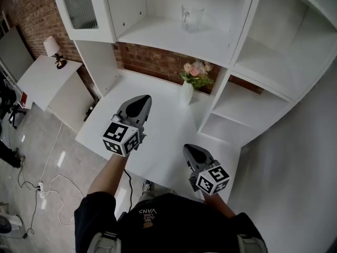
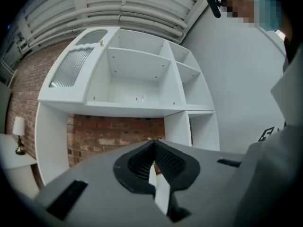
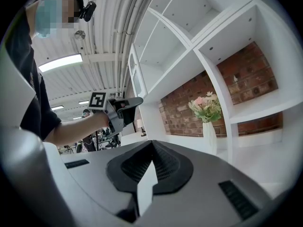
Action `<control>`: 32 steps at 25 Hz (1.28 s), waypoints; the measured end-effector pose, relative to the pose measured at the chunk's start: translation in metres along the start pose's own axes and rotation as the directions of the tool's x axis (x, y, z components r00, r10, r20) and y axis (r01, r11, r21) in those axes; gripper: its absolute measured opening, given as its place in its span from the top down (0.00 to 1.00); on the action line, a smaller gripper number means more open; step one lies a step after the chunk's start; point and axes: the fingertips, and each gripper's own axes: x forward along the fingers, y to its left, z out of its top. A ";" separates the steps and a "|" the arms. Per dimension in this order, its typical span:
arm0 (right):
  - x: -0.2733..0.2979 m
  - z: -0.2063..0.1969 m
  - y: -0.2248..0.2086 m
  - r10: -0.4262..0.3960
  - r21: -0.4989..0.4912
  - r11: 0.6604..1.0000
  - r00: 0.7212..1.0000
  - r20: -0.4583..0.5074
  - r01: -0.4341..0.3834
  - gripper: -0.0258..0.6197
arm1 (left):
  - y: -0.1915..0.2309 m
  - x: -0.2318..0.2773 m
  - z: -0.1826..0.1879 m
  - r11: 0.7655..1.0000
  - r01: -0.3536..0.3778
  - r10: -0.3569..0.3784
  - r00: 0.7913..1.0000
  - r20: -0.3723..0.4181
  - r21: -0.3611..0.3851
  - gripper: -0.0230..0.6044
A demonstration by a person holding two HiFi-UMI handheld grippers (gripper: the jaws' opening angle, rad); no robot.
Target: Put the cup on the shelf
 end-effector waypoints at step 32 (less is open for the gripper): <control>-0.044 -0.098 -0.016 -0.068 -0.015 0.998 0.984 -0.167 0.067 0.96 | -0.106 -0.104 -0.183 0.965 -0.130 0.061 0.957 -0.285 -0.228 0.95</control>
